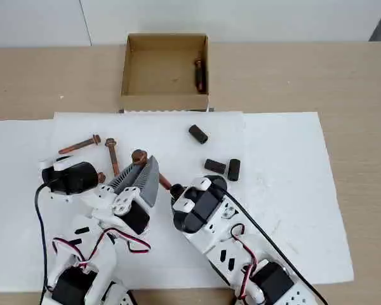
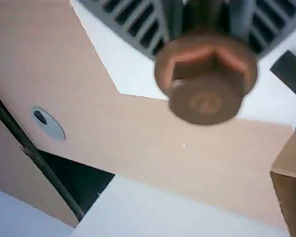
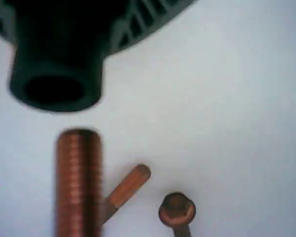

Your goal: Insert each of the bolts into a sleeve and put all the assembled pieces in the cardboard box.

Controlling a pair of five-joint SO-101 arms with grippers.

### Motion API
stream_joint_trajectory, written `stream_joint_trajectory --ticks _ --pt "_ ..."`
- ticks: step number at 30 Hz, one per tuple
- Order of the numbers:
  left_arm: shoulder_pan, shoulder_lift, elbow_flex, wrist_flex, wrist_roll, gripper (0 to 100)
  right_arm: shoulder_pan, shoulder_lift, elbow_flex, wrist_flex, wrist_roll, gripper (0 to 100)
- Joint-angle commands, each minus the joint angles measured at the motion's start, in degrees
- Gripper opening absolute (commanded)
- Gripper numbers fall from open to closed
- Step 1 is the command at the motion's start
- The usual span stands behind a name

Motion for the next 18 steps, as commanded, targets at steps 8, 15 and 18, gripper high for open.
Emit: stream_joint_trajectory --ticks 8,15,18 --pt "2.5 -0.8 -0.4 -1.6 0.3 1 -0.1 -0.7 -0.7 -1.8 0.9 0.3" --pt "2.5 -0.6 0.7 -1.4 0.3 1 -0.1 -0.7 -1.0 -1.8 0.9 0.3" --pt "2.5 -0.6 2.3 -1.6 0.3 1 -0.2 -0.7 -1.0 -1.8 0.9 0.3"
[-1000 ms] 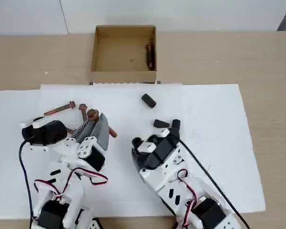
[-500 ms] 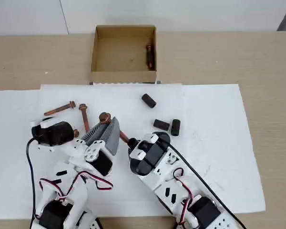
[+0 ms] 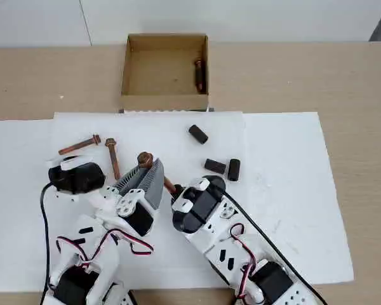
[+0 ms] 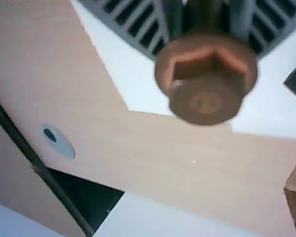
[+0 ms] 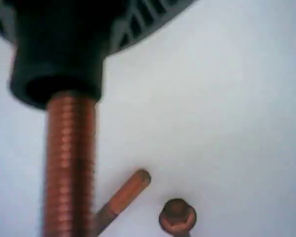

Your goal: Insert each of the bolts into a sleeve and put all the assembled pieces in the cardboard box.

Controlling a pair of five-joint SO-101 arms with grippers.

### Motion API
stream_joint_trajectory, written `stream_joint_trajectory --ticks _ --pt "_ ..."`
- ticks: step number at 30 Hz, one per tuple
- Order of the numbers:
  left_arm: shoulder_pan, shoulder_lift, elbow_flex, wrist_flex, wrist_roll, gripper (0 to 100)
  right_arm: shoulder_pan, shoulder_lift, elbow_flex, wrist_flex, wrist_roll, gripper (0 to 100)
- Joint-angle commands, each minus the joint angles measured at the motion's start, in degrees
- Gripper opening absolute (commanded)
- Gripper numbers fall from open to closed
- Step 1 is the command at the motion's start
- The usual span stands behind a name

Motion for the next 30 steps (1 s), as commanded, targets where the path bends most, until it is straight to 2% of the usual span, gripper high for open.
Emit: stream_joint_trajectory --ticks 1,9,16,20,25,30 --pt "0.4 -0.6 1.2 -1.5 0.3 1 -0.2 -0.8 -1.1 -1.6 0.5 0.3" --pt "4.0 -0.7 2.7 -1.3 0.3 1 -1.3 -0.8 -1.1 -4.0 0.6 0.3" --pt "4.5 -0.6 2.7 -0.9 0.3 1 -2.9 -0.7 -1.1 -4.0 0.6 0.3" --pt "4.7 -0.6 2.4 3.9 0.1 1 -2.9 -0.8 -1.3 -4.0 0.6 0.3" --pt "9.4 -0.7 2.3 12.6 -4.8 1 -2.7 -0.8 -2.2 -4.0 0.7 0.3" --pt "10.5 -0.7 2.3 14.6 -8.1 1 -2.6 -0.8 -2.4 -4.0 3.9 0.3"
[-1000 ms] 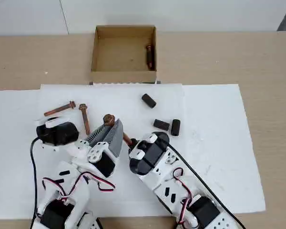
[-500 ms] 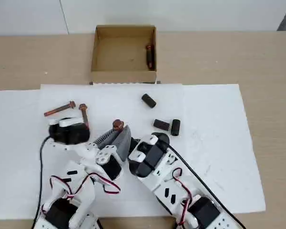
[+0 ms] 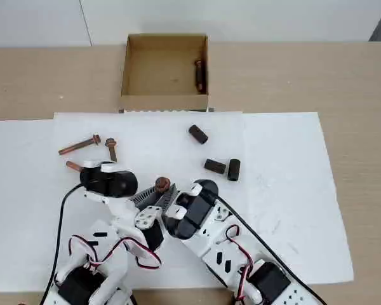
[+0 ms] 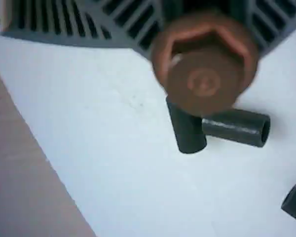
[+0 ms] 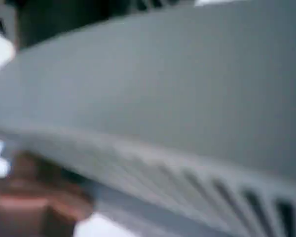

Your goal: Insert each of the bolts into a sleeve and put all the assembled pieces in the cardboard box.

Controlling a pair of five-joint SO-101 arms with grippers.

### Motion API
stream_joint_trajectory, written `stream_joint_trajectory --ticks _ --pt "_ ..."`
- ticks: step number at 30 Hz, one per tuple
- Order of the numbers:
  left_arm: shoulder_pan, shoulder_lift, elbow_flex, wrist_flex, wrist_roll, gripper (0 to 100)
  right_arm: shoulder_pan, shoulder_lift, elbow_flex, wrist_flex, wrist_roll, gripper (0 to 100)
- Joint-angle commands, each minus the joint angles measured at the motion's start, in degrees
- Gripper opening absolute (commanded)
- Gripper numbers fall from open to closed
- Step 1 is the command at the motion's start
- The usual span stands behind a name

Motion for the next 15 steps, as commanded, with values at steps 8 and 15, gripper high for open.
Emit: stream_joint_trajectory --ticks 8,15 --pt "1.5 0.0 -0.4 2.6 -3.0 20 0.0 -1.0 -2.7 -2.0 2.4 0.3" --pt "-5.4 0.0 -1.8 3.2 -7.7 27 0.0 -1.0 -2.3 -2.0 2.4 0.3"
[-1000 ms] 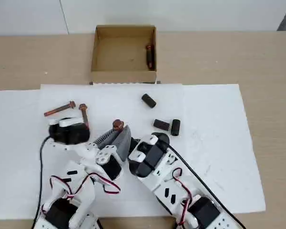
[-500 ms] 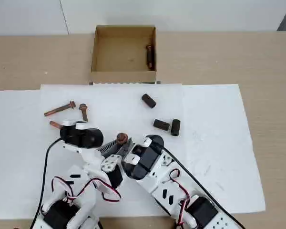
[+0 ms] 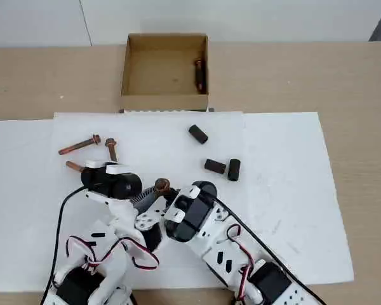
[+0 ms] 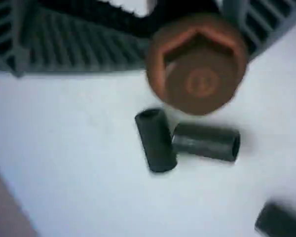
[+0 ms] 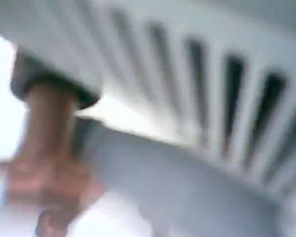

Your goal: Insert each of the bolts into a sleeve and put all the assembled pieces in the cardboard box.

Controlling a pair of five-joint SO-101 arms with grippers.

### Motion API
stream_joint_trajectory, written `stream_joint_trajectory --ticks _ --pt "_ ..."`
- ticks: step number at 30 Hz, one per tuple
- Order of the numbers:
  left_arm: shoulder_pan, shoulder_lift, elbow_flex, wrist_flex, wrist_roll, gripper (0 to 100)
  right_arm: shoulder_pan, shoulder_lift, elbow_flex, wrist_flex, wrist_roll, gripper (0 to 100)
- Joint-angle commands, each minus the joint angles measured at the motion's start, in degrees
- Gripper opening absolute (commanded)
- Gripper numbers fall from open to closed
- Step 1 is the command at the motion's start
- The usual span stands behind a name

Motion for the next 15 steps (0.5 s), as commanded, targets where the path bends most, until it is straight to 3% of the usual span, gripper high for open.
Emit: stream_joint_trajectory --ticks 1,11,15 --pt "-3.9 -0.3 -1.0 0.7 -4.0 27 -0.3 -0.9 -1.9 -1.9 0.5 0.3" --pt "-6.1 -0.3 -7.5 1.1 -5.2 26 -0.2 -0.9 0.0 -1.9 0.5 0.3" --pt "-6.1 -0.3 -10.9 0.8 -5.3 10 2.8 -0.9 0.3 -1.9 0.3 0.3"
